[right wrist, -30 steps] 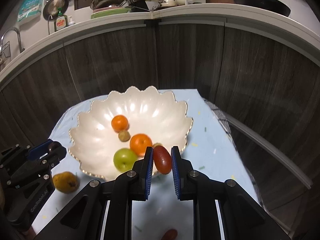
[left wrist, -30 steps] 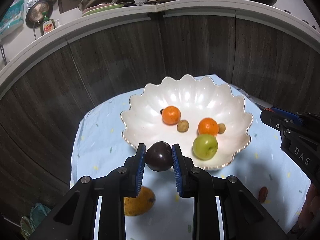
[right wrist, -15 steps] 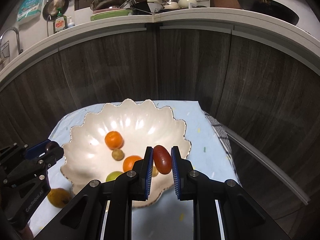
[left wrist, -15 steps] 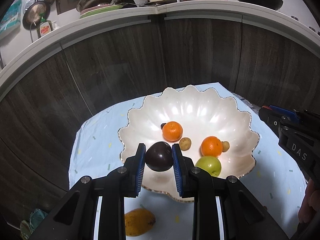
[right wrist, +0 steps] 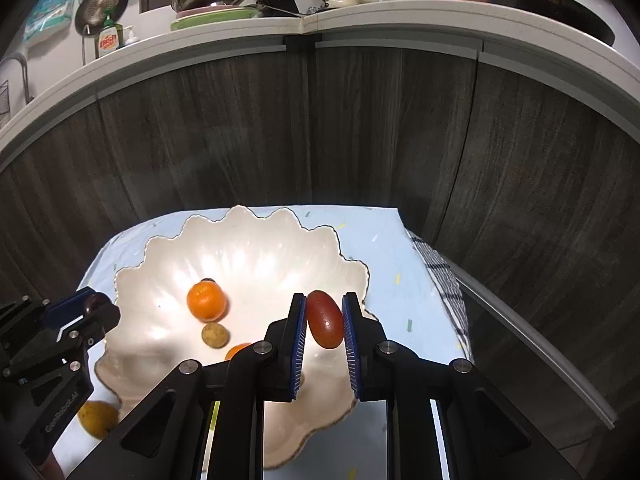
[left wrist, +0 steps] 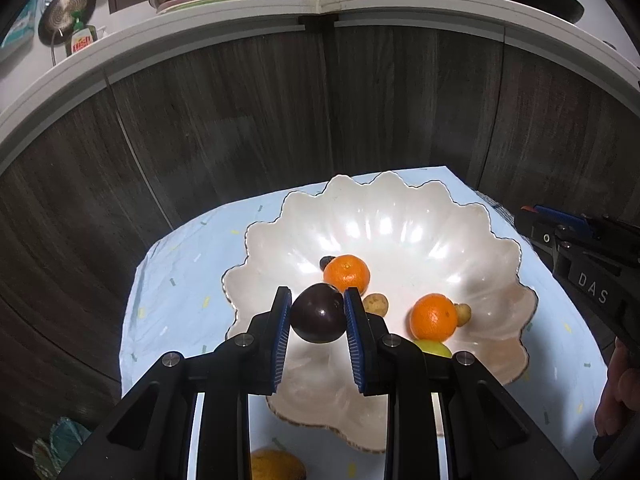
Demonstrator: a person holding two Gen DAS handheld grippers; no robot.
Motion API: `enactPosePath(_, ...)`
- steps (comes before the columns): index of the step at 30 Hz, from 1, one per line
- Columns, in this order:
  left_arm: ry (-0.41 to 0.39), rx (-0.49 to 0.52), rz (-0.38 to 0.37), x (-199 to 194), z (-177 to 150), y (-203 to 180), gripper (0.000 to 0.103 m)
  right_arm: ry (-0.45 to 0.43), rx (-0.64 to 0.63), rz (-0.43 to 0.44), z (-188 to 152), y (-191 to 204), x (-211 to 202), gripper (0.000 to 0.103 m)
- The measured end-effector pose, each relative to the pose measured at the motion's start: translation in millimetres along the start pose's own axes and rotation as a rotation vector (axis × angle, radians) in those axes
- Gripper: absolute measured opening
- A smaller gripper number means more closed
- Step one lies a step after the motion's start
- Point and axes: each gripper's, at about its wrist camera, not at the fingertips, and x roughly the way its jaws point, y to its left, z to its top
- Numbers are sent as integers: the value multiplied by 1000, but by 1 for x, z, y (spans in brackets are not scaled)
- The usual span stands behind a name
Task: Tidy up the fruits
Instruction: 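Carry the plum over the bowl with the left tool while the right tool carries the red date, then open the left tool to drop the plum while the right tool releases the date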
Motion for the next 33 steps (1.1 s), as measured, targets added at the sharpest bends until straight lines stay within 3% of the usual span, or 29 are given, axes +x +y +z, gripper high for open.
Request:
enactPosePath(24, 74, -27, -17, 41, 4, 9, 28, 118, -21, 18, -1, 5, 48, 20)
enactPosePath(27, 82, -35, -20, 43, 2, 10, 41, 127, -17, 21, -3, 4, 50, 22)
enactPosePath(29, 76, -40, -13, 41, 2, 10, 53, 127, -17, 21, -3, 4, 49, 30)
enactPosePath(31, 75, -31, -2, 41, 1, 10, 54, 112, -17, 10, -3, 4, 46, 47)
enactPosePath(33, 75, -23, 3, 41, 1, 9, 54, 95, -18, -5, -2, 4, 42, 54)
